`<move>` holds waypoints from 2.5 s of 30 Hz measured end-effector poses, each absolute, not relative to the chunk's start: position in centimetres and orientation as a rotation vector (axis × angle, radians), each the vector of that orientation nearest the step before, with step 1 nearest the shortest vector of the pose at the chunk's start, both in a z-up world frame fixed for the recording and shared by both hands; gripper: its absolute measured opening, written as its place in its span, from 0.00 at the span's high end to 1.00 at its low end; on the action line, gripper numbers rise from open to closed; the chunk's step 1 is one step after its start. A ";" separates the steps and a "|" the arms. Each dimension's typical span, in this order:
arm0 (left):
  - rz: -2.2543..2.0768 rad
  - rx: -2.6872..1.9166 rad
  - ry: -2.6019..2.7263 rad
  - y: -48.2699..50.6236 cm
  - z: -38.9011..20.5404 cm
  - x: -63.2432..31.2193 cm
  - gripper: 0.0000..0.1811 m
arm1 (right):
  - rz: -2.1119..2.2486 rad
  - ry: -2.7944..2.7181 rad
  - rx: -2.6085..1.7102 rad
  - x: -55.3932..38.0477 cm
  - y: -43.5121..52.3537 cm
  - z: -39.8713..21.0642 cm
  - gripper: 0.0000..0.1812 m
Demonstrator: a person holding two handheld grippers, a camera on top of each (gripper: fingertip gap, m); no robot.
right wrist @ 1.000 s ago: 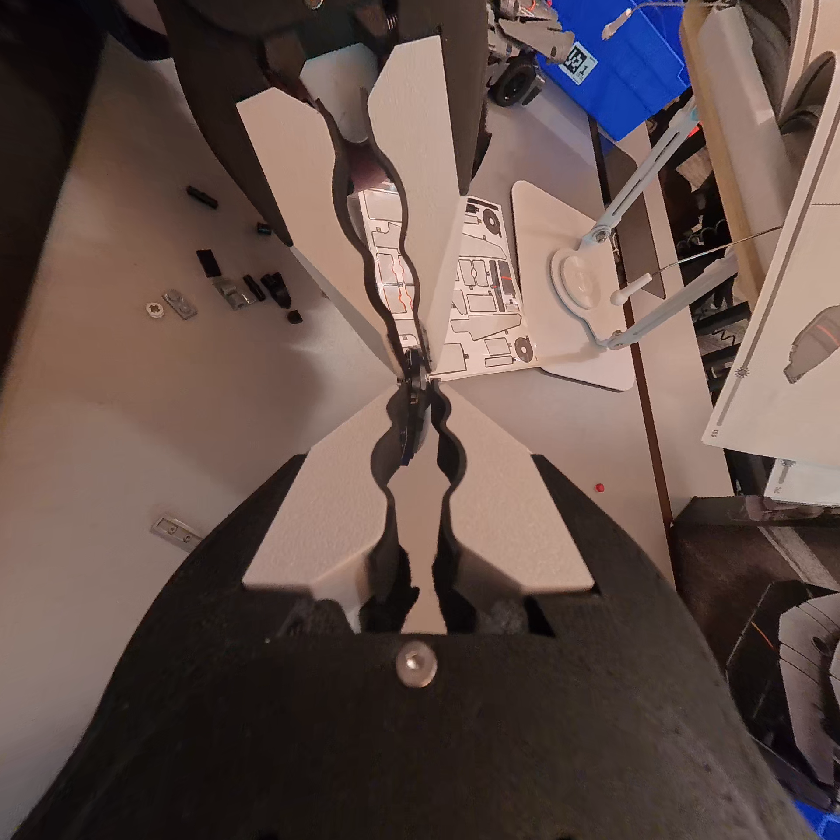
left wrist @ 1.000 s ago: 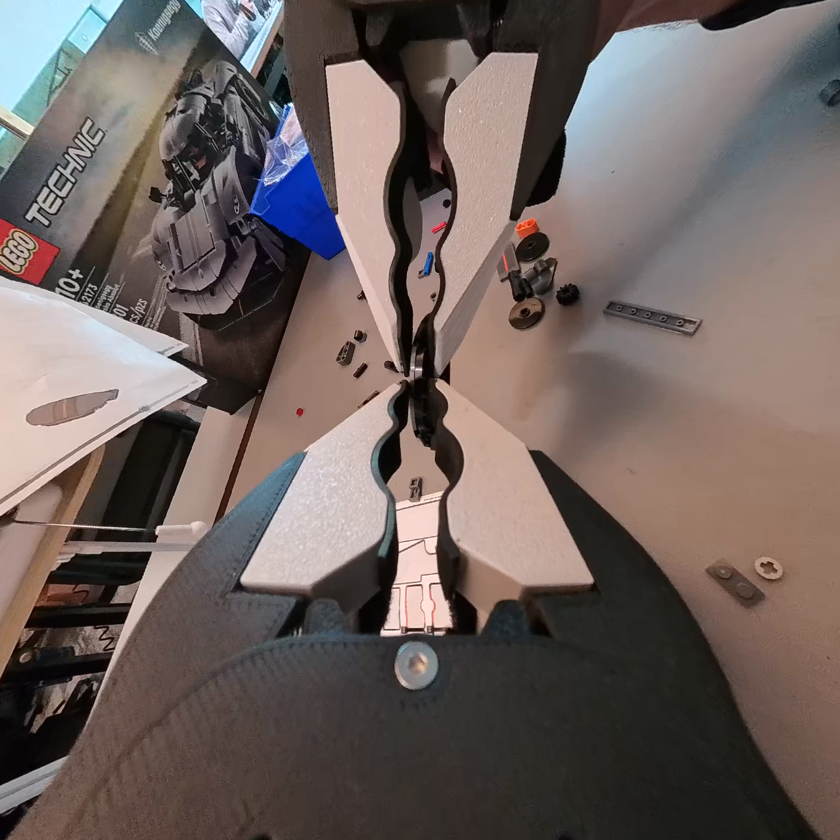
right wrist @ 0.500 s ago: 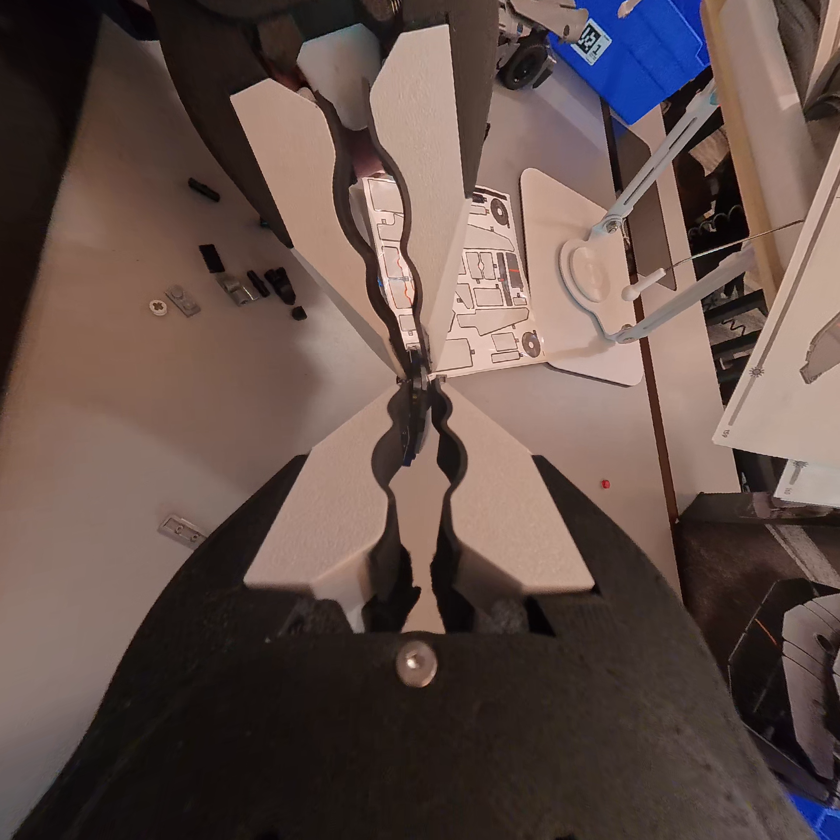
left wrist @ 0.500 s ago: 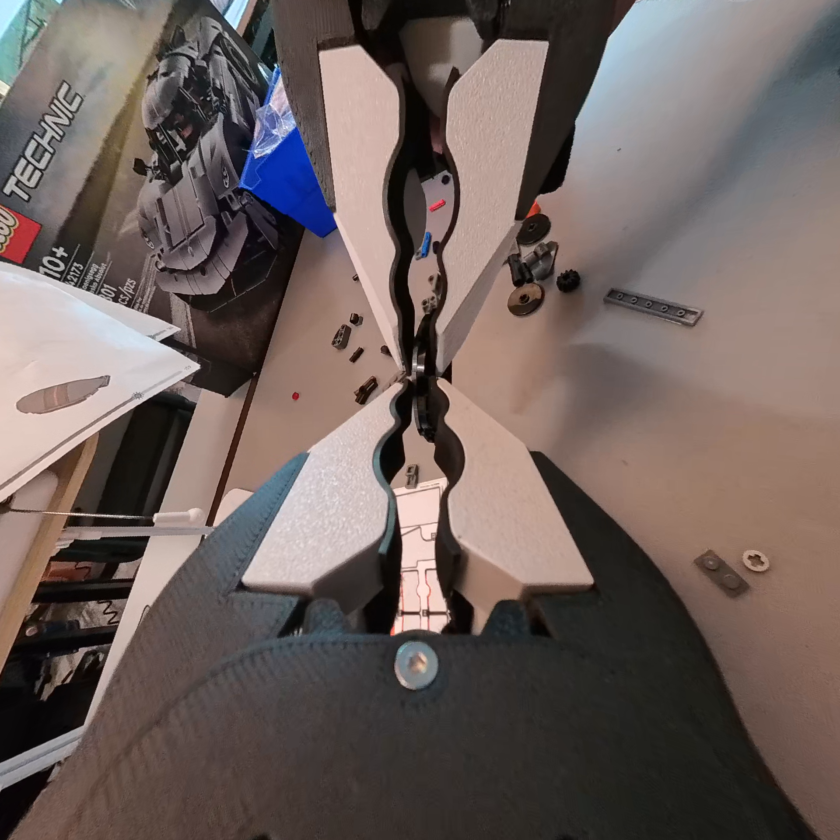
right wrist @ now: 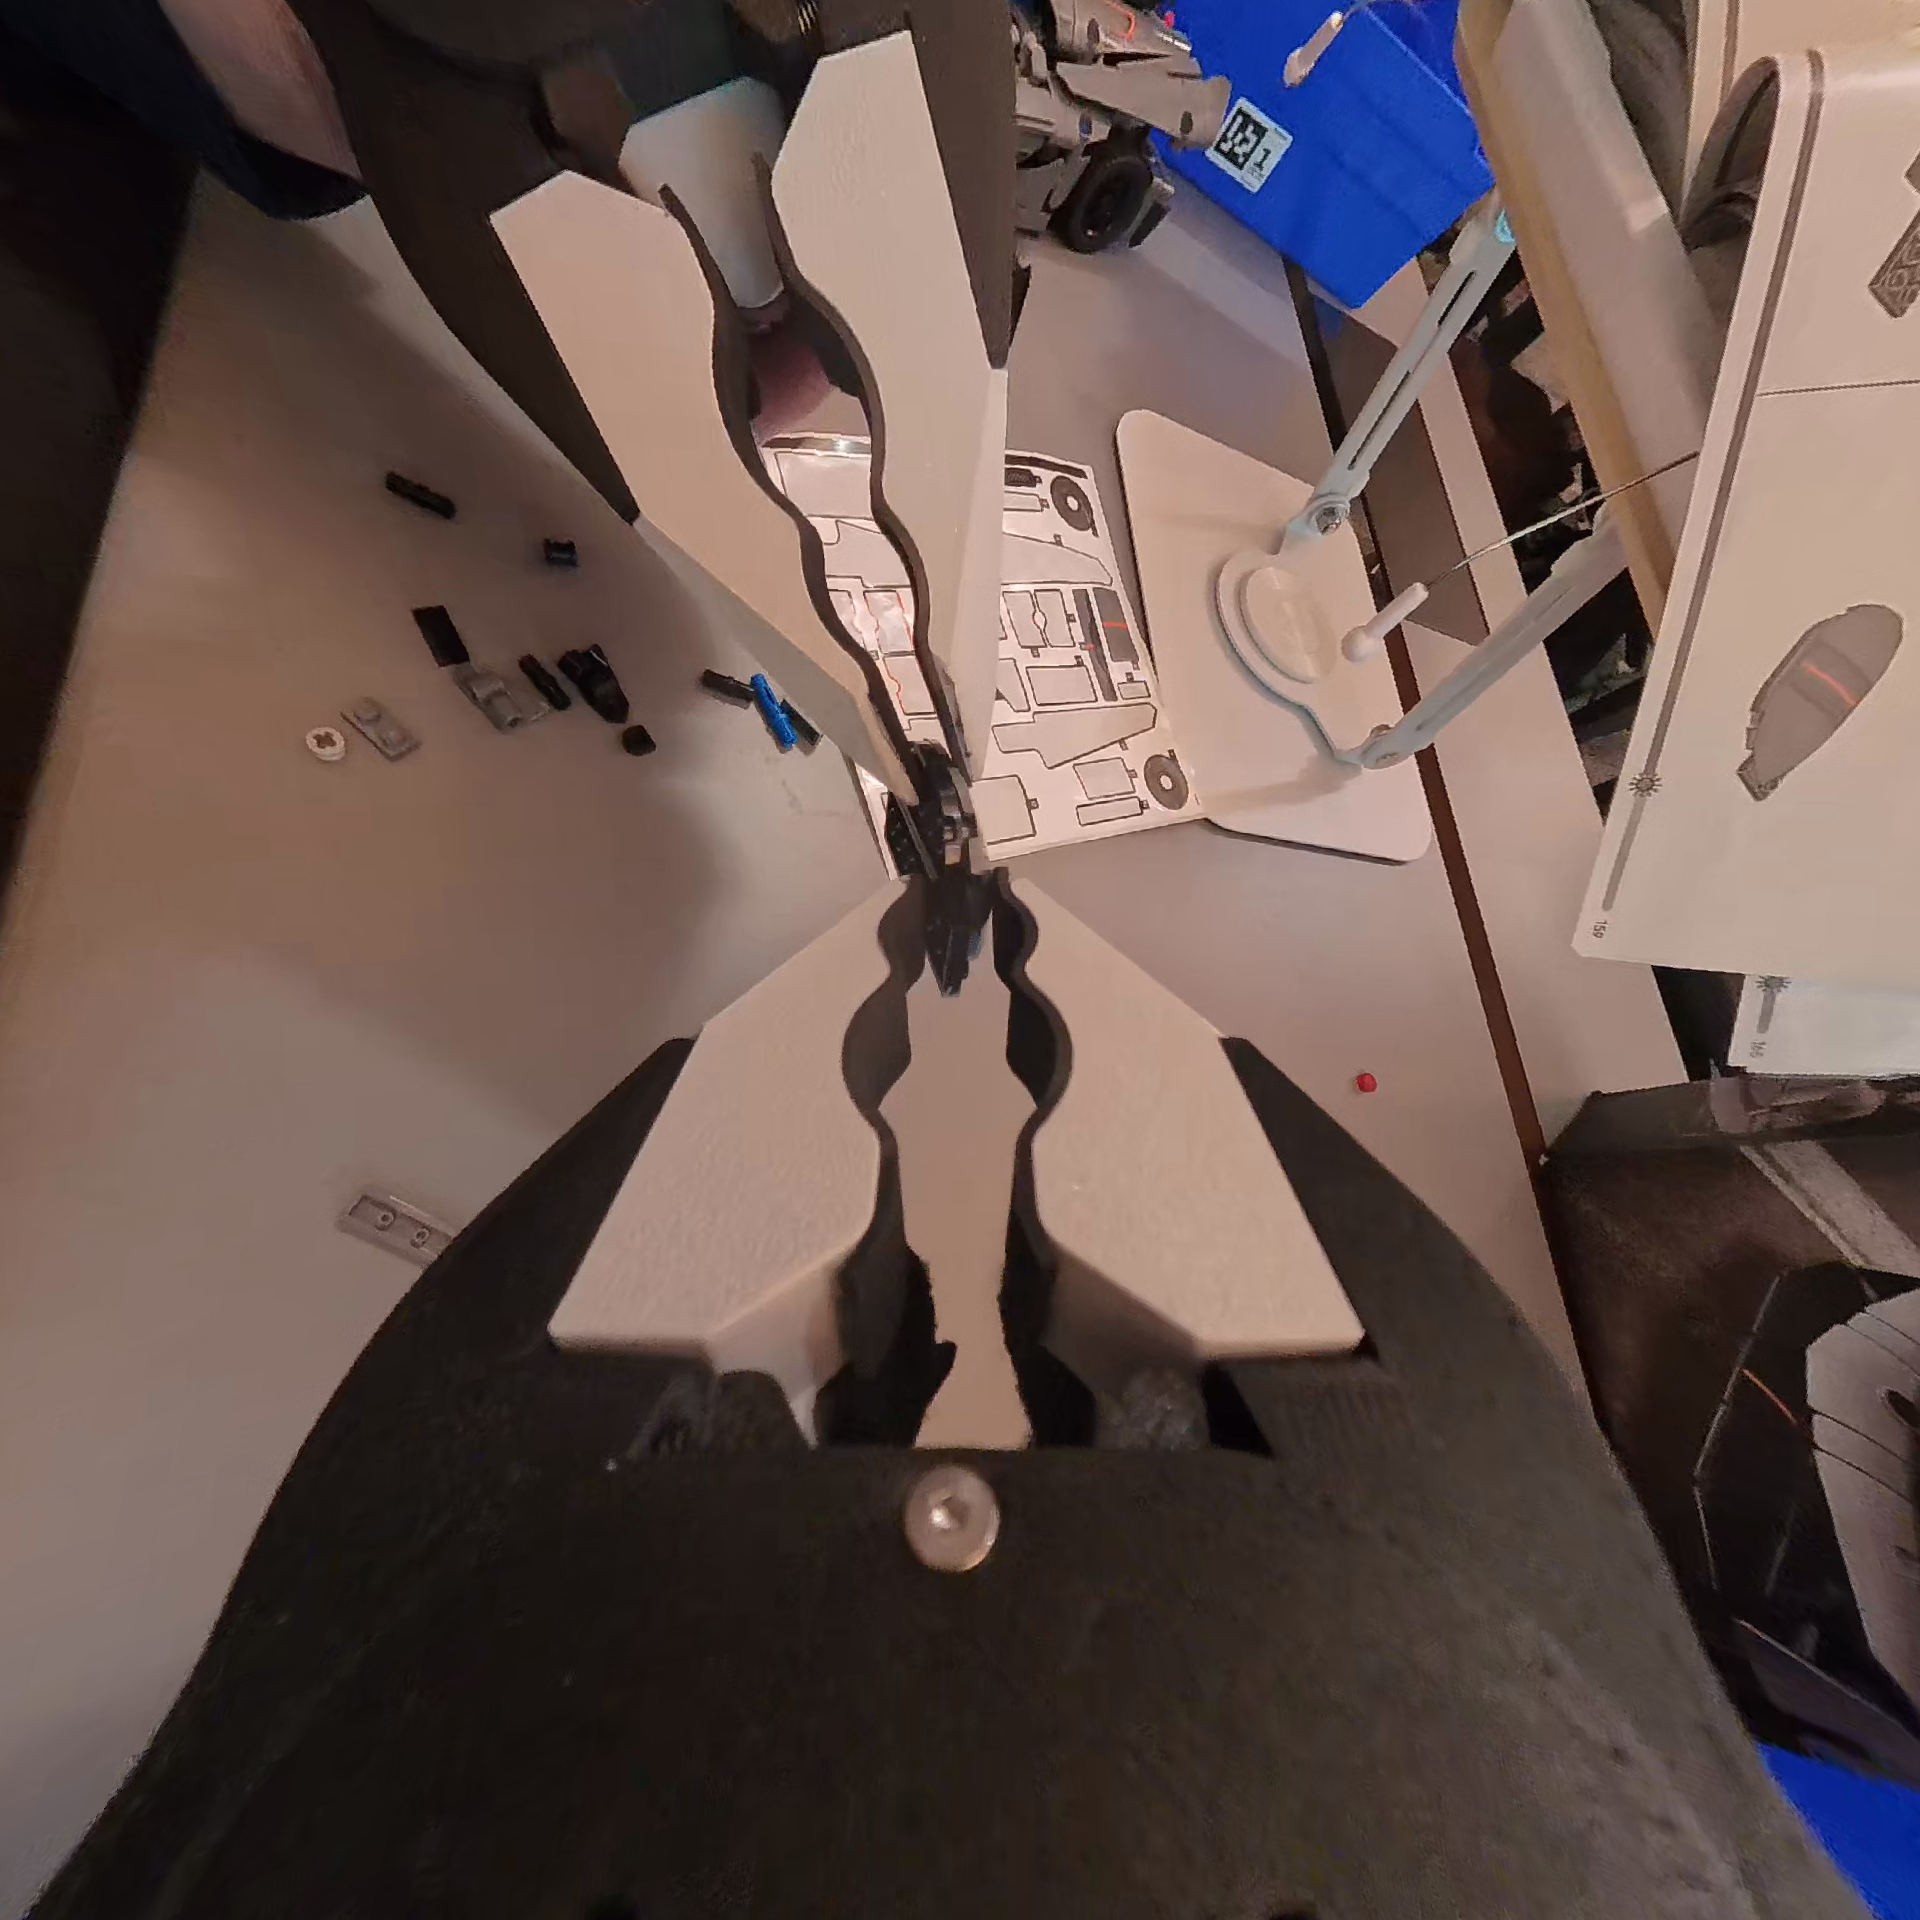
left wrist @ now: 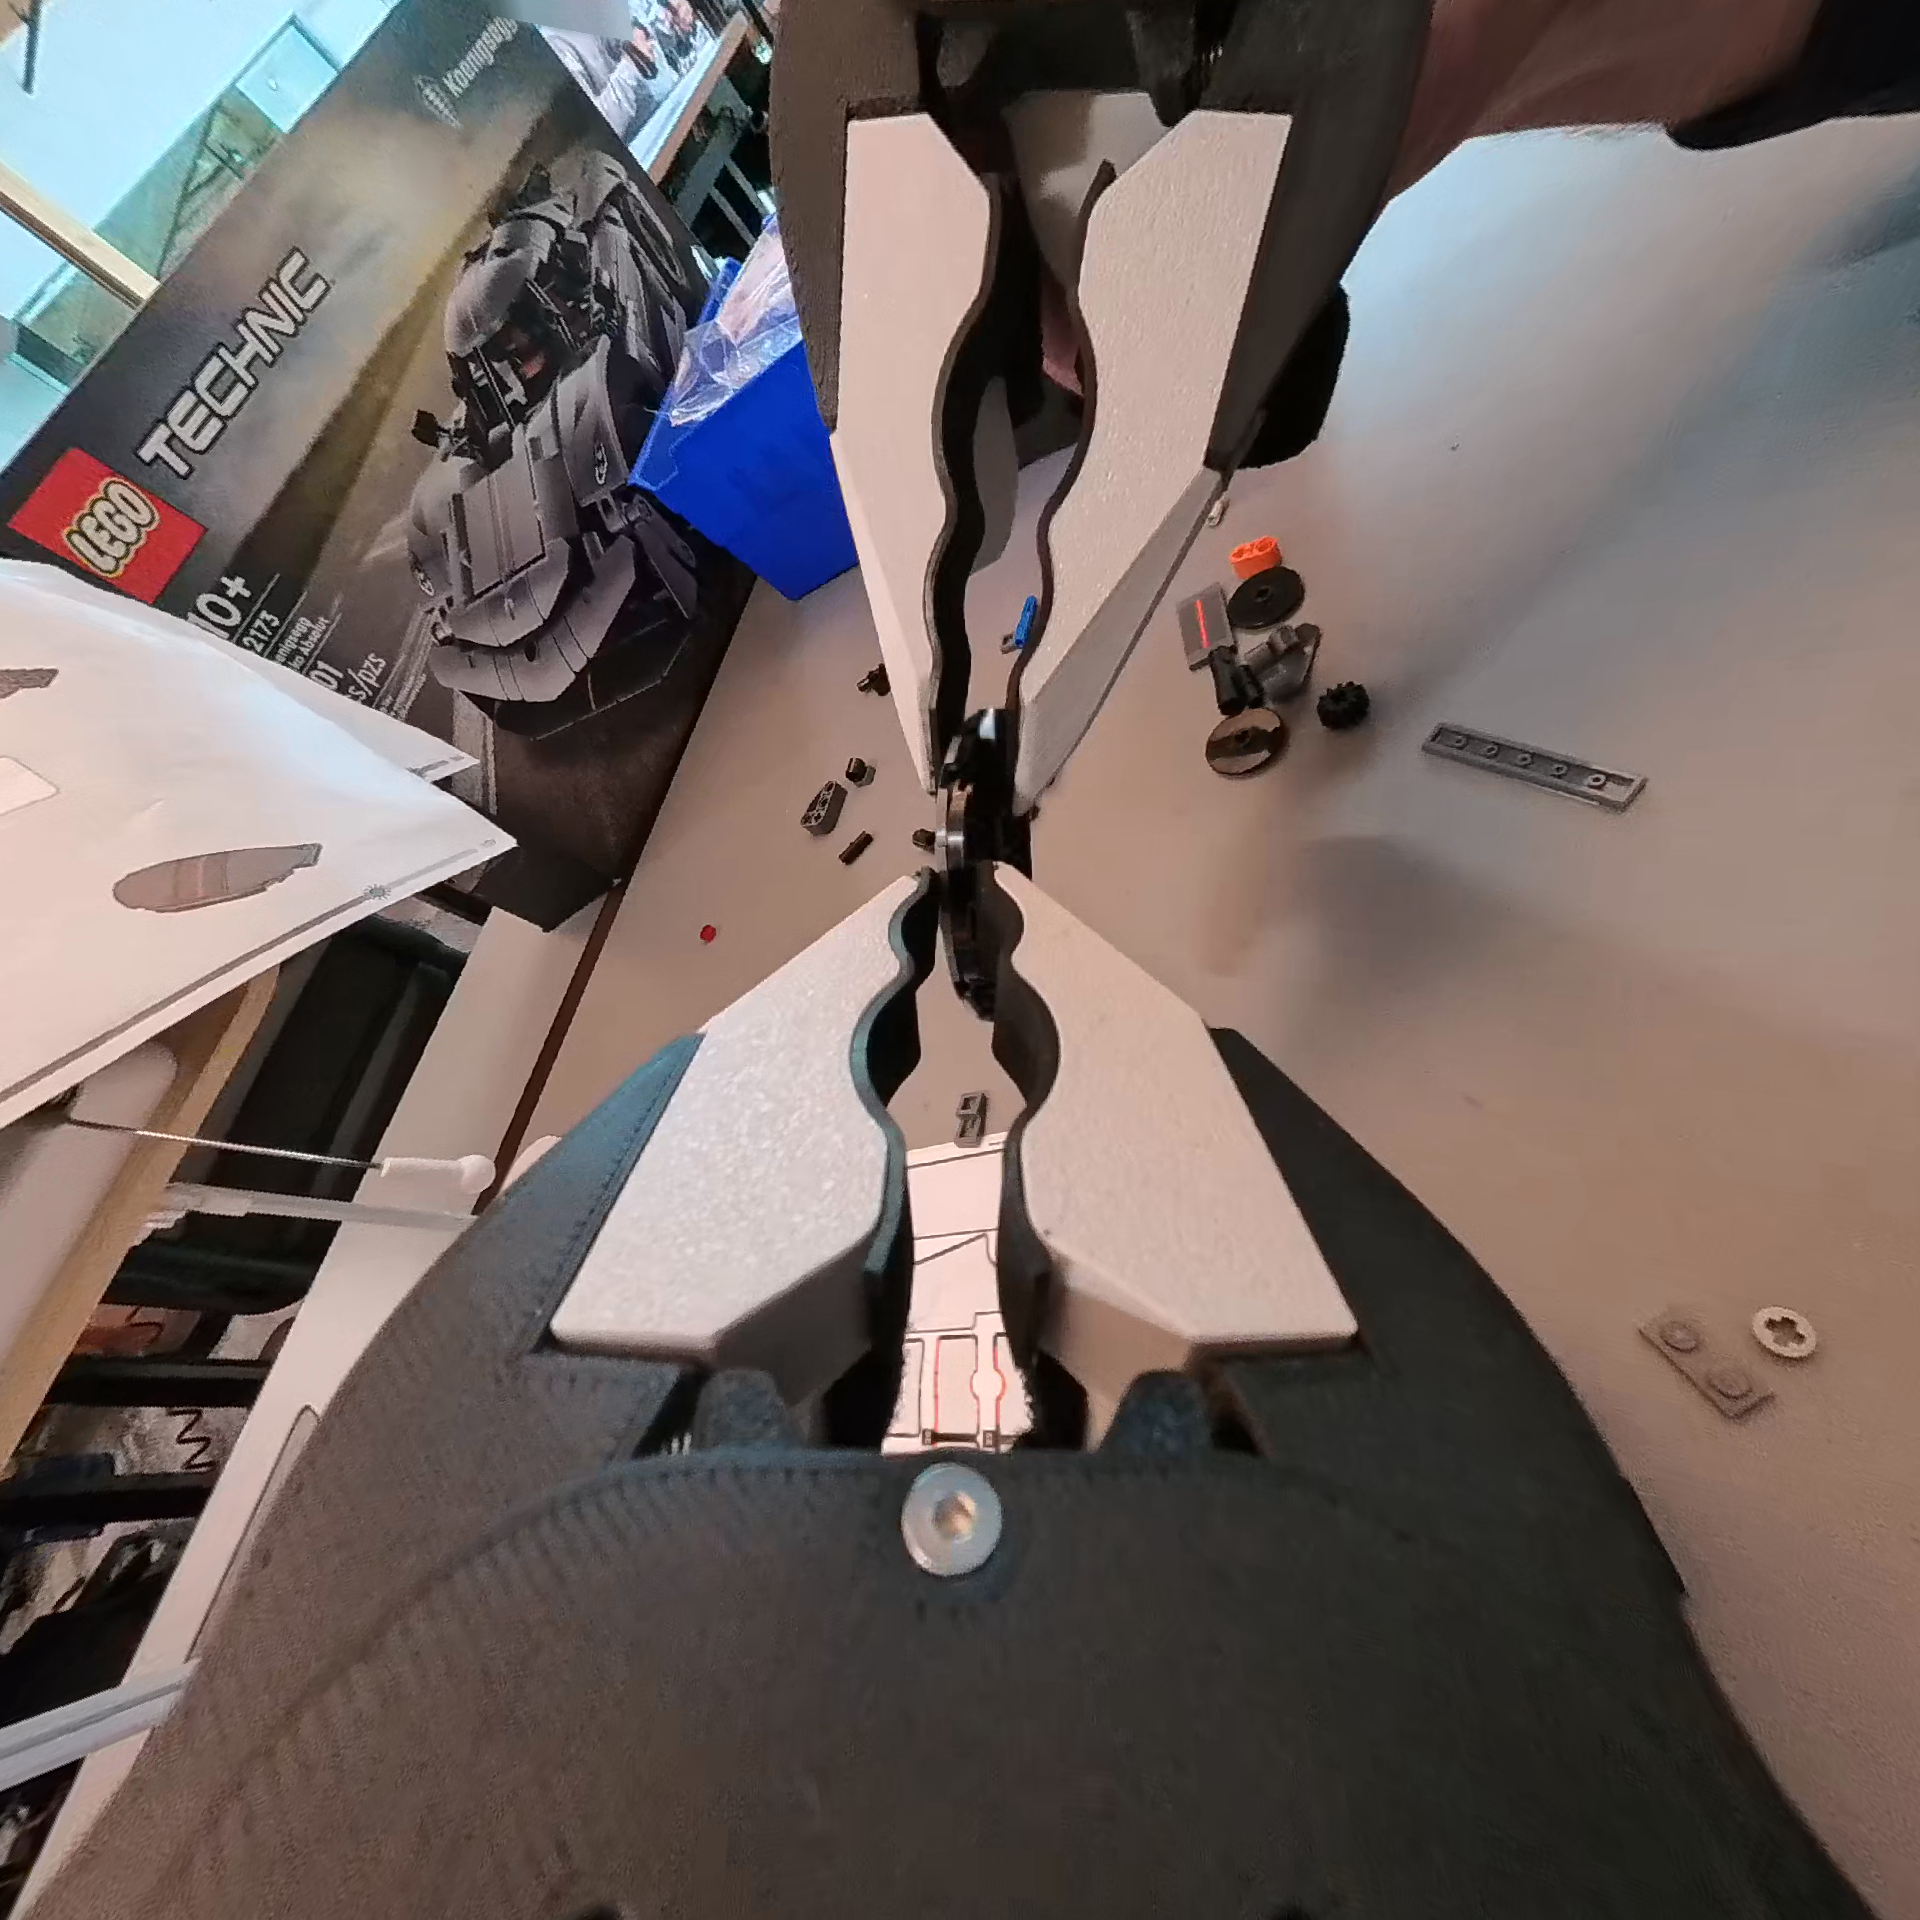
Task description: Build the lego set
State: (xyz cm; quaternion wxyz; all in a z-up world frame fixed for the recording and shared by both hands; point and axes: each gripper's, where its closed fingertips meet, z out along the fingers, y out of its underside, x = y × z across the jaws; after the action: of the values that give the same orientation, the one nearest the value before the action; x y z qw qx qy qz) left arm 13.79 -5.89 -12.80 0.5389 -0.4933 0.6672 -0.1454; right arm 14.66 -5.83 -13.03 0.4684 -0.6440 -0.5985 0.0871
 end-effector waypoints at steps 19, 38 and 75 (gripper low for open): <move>-0.362 -1.194 1.614 -6.2 -13.4 14.0 0.97 | 0.169 -1.502 -1.589 14.2 -6.0 -13.5 0.95; -0.384 -1.226 1.631 -5.8 -14.0 13.7 0.97 | 0.224 -1.491 -1.624 14.7 -5.8 -14.2 0.95; -0.332 -1.404 1.892 -5.9 -20.0 11.9 0.87 | 0.300 -1.498 -1.726 16.0 -5.6 -15.9 0.99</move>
State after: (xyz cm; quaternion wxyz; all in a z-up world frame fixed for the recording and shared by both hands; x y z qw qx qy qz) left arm 11.89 -5.92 -20.04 0.3720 -0.5478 0.7381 -0.1296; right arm 16.01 -5.64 -15.91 0.4059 -0.6843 -0.5939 0.1190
